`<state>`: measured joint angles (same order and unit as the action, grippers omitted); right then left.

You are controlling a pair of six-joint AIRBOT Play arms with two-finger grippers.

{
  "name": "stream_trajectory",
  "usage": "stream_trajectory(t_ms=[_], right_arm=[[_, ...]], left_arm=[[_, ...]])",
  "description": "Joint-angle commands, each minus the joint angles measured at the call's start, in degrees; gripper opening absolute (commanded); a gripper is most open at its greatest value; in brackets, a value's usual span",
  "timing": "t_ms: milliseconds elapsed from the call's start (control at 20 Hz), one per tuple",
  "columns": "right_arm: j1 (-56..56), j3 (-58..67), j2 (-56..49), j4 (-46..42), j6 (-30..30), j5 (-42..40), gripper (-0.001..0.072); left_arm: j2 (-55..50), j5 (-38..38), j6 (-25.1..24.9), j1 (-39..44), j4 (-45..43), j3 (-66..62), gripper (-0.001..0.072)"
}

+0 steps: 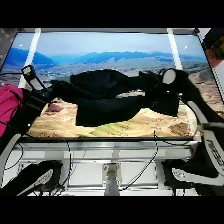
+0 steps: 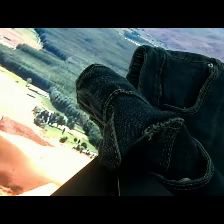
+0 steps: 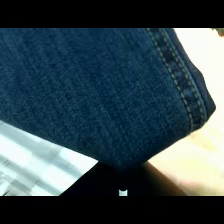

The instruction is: Fold the clothes and pants, and hang the long-sleeved shirts on hangers.

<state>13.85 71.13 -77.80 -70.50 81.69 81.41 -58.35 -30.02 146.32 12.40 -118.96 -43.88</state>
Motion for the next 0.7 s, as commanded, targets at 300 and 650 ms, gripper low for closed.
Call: stream_trajectory(t_ms=[300,650], right_arm=[[0.3,19.2,1.0,-7.1,4.2,-14.7,0.0008],[14.0,24.2,-14.6,-5.0,0.9,-55.9,0.0072]], left_arm=[[0.0,0.9,-2.8,0.0,-0.3,-0.1,0.0020],[0.0,0.9,-2.8,2.4,0.1,-0.1,0.0020]])
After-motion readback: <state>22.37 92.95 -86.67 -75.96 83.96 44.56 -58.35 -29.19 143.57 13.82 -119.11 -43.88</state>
